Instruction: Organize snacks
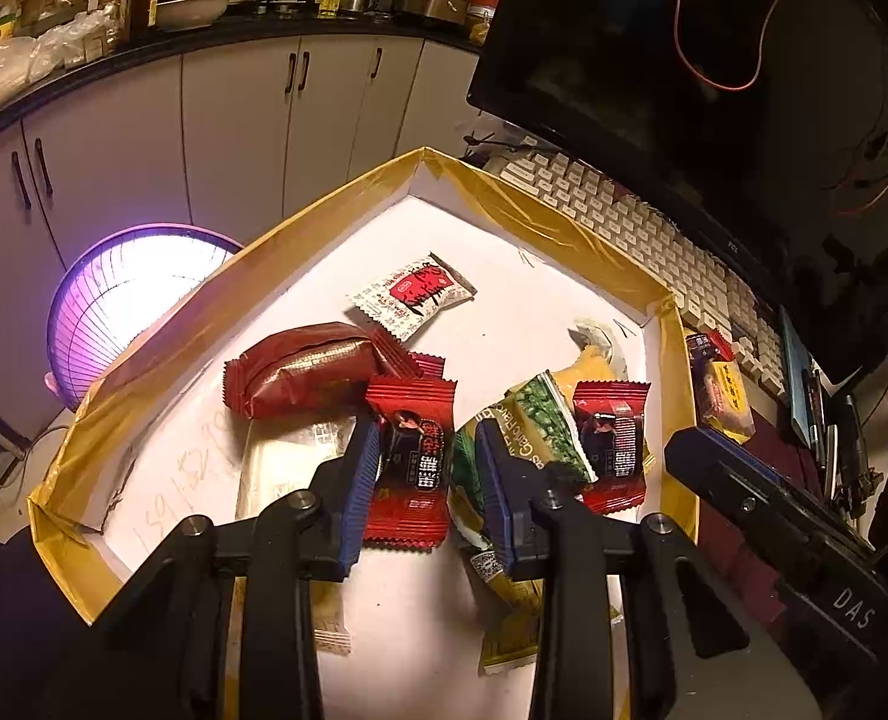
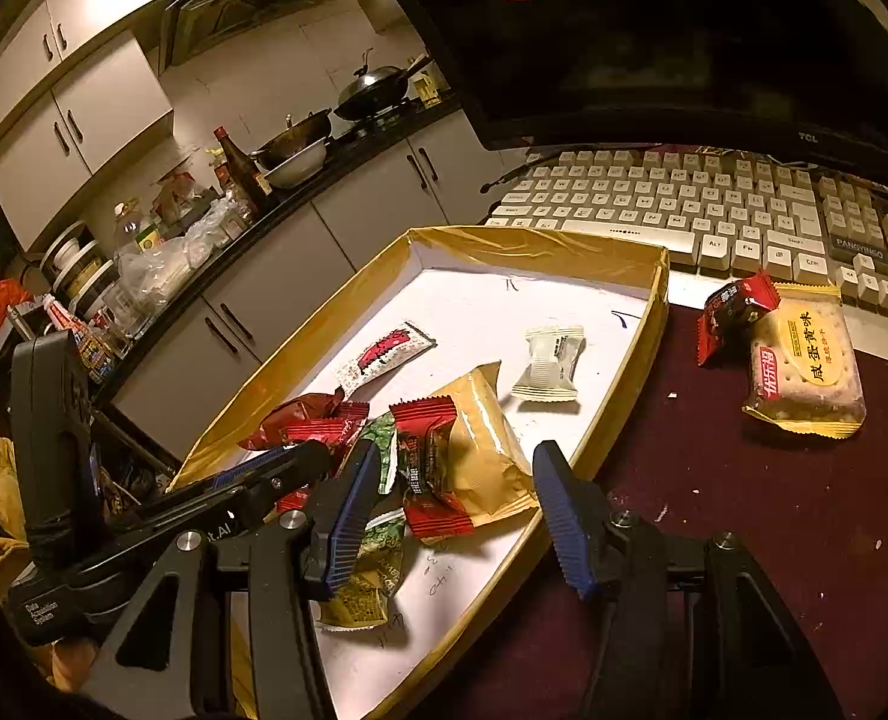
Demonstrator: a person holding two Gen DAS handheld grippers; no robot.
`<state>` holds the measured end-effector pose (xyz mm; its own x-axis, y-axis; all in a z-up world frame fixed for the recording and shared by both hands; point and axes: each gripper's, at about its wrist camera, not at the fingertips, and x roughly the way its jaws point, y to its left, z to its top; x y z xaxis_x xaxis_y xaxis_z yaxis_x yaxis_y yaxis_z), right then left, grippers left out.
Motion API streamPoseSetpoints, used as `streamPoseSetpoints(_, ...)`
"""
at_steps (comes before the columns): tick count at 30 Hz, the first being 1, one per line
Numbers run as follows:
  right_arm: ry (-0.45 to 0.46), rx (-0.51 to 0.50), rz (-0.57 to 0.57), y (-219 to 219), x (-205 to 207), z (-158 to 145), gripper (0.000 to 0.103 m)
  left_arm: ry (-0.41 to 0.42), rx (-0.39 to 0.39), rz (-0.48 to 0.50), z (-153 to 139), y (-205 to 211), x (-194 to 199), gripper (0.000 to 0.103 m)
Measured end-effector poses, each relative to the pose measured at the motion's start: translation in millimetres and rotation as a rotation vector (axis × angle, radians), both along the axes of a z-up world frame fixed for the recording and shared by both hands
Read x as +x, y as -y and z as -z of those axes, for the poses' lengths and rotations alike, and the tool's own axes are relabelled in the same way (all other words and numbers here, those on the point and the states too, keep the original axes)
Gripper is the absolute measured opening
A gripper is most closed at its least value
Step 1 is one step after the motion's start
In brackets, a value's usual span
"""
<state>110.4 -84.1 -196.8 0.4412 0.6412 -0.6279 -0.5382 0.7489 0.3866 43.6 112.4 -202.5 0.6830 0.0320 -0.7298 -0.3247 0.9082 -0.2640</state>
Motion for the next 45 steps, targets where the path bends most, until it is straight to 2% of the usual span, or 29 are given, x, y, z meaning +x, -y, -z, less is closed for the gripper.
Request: streamPoseSetpoints(45, -0.002, 0.002, 0.003, 1.7, 3.1, 0.9, 0.055, -0.002, 0.004, 0.018, -2.0, 7.2, 2.0, 0.031)
